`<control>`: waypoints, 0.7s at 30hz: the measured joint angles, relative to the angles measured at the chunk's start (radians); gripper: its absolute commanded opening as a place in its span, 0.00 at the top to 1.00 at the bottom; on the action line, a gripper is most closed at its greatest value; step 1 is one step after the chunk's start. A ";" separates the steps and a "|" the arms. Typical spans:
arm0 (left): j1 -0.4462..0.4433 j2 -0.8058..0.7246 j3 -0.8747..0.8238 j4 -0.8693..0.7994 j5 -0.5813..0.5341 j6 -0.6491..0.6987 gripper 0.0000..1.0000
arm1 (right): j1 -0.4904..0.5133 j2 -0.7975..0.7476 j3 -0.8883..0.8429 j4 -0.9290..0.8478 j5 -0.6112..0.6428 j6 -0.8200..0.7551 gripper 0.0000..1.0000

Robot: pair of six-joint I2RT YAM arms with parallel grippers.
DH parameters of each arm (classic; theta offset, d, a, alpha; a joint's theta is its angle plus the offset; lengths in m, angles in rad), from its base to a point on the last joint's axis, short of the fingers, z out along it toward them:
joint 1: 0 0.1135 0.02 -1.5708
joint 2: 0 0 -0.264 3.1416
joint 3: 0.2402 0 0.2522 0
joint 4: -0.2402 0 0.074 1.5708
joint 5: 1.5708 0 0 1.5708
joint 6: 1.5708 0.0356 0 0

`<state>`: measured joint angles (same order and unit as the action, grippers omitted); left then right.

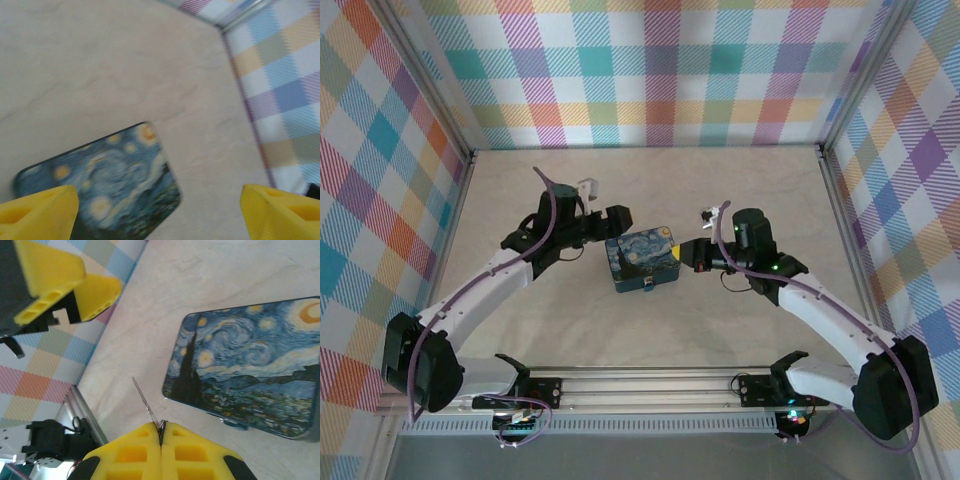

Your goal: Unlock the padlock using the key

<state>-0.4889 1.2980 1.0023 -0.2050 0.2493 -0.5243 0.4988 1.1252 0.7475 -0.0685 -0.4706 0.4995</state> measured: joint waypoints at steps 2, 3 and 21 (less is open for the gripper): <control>-0.010 0.025 0.000 -0.040 -0.013 0.014 0.16 | 0.000 0.006 0.016 -0.042 0.055 -0.010 1.00; -0.023 0.041 0.003 -0.057 -0.018 0.022 0.16 | 0.000 0.005 0.025 -0.066 0.092 -0.015 1.00; -0.318 0.526 0.389 -0.126 0.011 0.118 0.20 | 0.000 -0.101 0.084 -0.447 0.608 -0.033 1.00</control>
<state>-0.8066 1.8236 1.3914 -0.3313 0.2604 -0.4061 0.4988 1.0241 0.8310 -0.5156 0.1371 0.4667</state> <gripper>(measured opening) 0.800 0.065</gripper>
